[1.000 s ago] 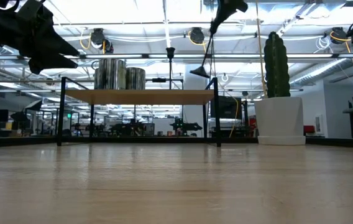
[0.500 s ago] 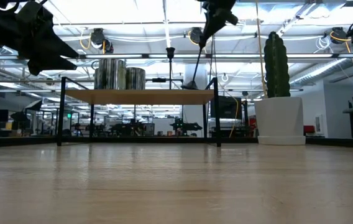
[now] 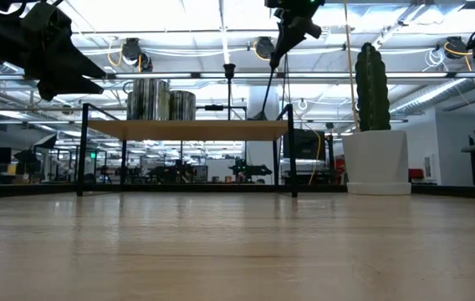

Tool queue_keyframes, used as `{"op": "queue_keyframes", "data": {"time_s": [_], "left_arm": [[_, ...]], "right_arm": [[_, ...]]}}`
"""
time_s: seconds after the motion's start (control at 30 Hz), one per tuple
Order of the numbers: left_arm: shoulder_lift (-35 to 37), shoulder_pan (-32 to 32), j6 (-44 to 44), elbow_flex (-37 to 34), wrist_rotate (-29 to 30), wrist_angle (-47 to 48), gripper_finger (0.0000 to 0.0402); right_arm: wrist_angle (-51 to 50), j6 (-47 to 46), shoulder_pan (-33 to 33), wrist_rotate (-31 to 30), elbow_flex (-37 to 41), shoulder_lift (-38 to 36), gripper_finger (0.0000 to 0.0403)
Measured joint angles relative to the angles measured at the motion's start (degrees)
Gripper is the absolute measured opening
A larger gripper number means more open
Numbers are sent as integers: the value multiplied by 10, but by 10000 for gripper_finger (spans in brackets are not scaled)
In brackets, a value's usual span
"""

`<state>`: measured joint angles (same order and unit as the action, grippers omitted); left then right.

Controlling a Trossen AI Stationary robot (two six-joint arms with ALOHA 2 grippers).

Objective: Pick & Place candle stick holders
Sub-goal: Put the top black candle holder on the shelf

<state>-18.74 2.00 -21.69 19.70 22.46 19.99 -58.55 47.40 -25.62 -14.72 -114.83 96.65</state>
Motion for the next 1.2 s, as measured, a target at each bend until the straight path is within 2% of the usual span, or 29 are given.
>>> {"op": "queue_keyframes", "data": {"time_s": [0.37,0.5,0.77,0.9,1.2], "left_arm": [[0,0,-1,0,0,0,232],[0,0,-1,0,0,0,232],[0,0,-3,0,0,0,232],[0,0,-3,0,0,0,232],[0,0,-2,0,-1,-1,232]], "right_arm": [[0,2,-11,1,4,0,0],[0,1,-13,32,4,0,0],[1,5,-14,25,4,0,0],[1,16,-14,-1,4,0,0],[5,13,-13,17,4,0,0]]}}
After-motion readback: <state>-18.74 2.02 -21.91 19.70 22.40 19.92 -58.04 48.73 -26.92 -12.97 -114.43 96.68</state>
